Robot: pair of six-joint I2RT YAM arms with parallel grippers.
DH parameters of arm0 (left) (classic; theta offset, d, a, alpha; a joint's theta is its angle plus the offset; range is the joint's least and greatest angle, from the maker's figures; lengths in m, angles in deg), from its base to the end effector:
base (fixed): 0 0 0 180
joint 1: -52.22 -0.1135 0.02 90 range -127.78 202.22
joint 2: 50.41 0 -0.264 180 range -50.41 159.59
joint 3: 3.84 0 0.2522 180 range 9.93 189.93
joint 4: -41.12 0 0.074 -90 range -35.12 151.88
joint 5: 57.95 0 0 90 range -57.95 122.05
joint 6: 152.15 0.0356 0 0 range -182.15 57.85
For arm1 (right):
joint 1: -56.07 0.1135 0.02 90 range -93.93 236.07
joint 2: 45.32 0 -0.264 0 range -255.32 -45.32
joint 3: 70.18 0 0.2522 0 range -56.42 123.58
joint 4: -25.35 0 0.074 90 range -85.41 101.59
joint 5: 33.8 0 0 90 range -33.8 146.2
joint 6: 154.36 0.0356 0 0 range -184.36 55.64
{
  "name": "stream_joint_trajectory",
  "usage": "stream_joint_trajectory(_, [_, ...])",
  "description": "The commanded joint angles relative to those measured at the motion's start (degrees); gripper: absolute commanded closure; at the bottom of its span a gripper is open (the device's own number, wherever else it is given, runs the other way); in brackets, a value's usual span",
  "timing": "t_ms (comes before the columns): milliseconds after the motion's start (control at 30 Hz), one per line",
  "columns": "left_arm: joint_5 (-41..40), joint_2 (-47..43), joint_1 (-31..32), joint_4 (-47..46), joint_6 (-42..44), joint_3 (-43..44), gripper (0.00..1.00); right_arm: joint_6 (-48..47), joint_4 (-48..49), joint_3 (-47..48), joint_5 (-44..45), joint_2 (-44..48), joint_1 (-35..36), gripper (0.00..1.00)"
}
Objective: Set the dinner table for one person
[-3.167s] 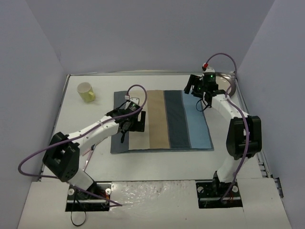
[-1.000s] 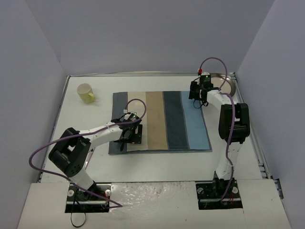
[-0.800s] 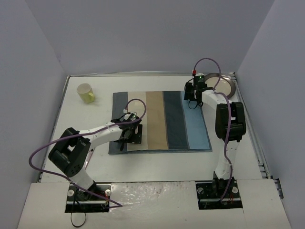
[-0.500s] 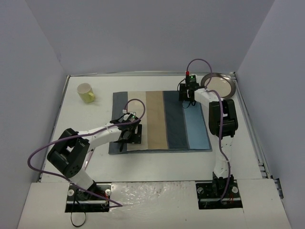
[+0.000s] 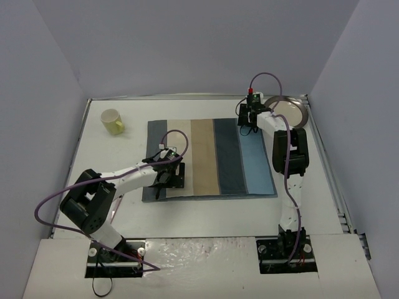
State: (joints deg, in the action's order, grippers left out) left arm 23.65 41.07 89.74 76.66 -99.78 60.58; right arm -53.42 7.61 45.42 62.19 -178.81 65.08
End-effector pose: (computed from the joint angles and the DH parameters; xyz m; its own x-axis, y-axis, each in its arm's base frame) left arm 0.2424 -0.1796 0.1657 -0.8930 -0.0758 -0.4437 0.0050 0.9840 -0.1783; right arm 0.5247 0.0794 0.1638 -0.5786 0.0994 -0.8096 0.0385 0.9948 0.0946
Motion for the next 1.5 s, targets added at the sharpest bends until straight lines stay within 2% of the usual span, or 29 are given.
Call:
stream_joint_trajectory(0, [-0.8, 4.2, -0.8, 7.1, 1.2, -4.0, 0.12, -0.6, -3.8, 0.8, 2.7, -3.2, -3.0, 0.39])
stream_joint_trajectory(167, [-0.9, 4.4, -1.1, 7.3, 1.2, -3.8, 0.12, -1.0, -4.0, 2.9, 1.8, -3.4, -4.2, 0.40])
stream_joint_trajectory(333, [-2.2, 4.3, -1.1, 8.4, 1.7, -1.9, 0.12, -1.9, -4.0, 3.8, 0.1, 1.1, -3.8, 0.39])
stream_joint_trajectory(500, [-3.4, 3.8, -1.0, 10.1, 3.5, 3.8, 0.11, -2.4, -4.0, 3.3, -0.5, 8.5, -2.9, 0.34])
stream_joint_trajectory(633, [-4.6, 4.0, -1.0, 12.5, 5.3, 10.6, 0.11, -1.5, -3.9, -0.9, -0.6, 17.5, -2.4, 0.30])
stream_joint_trajectory(700, [-4.3, 3.9, -1.0, 13.0, 6.1, 13.5, 0.10, -0.3, -3.9, -4.6, -0.8, 21.8, -1.7, 0.29])
stream_joint_trajectory(1000, [-4.5, 3.9, -2.5, 14.2, 9.7, 30.6, 0.08, 13.5, 3.3, -37.9, -8.7, 44.6, 0.1, 0.30])
stream_joint_trajectory(1233, [-1.7, 8.9, -11.4, 5.6, 10.9, 35.3, 0.08, 19.1, 7.7, -59.0, -13.7, 61.6, 0.2, 0.30])
stream_joint_trajectory(1467, [1.7, 17.3, -16.4, 2.2, 13.2, 40.5, 0.08, 23.0, 8.6, -70.6, -16.1, 68.7, 0.1, 0.29])
